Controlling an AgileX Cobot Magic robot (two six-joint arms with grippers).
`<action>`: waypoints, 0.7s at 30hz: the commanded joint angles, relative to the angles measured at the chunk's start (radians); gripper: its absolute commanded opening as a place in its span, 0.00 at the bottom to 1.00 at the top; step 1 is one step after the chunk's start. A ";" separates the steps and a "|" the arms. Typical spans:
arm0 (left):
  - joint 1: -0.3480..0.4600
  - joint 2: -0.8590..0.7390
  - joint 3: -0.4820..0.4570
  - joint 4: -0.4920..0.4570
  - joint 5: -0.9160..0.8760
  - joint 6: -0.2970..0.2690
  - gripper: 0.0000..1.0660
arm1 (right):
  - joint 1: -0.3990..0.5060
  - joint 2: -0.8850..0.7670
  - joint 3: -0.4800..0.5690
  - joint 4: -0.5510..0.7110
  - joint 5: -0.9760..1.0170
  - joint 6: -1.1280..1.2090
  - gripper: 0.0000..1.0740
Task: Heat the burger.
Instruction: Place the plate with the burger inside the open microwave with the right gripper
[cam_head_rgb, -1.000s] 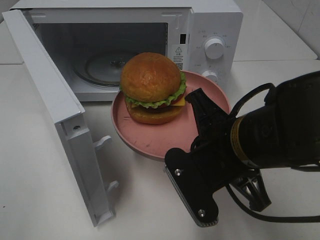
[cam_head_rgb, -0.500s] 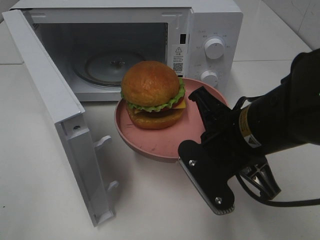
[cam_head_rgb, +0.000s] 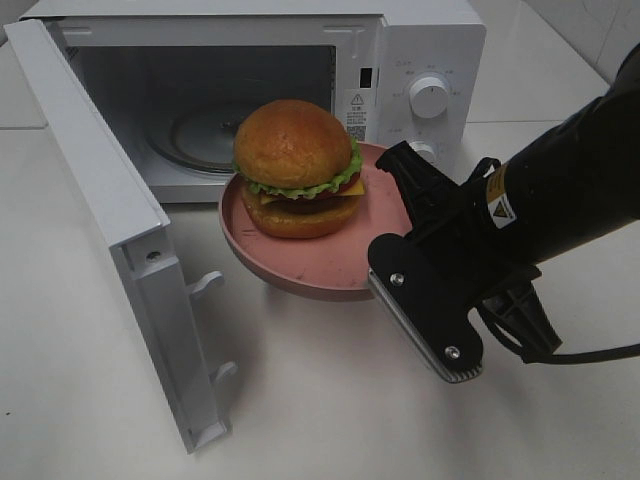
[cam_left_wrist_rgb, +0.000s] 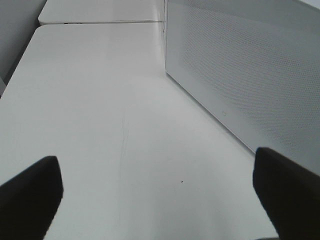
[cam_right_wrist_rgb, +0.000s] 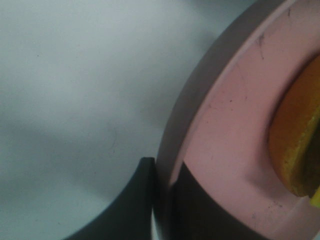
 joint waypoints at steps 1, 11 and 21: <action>-0.002 -0.024 0.003 -0.001 -0.009 -0.002 0.92 | -0.035 -0.008 -0.019 0.136 -0.067 -0.195 0.00; -0.002 -0.024 0.003 -0.001 -0.009 -0.002 0.92 | -0.087 -0.008 -0.019 0.231 -0.079 -0.335 0.00; -0.002 -0.024 0.003 -0.001 -0.009 -0.002 0.92 | -0.087 -0.005 -0.019 0.227 -0.122 -0.300 0.00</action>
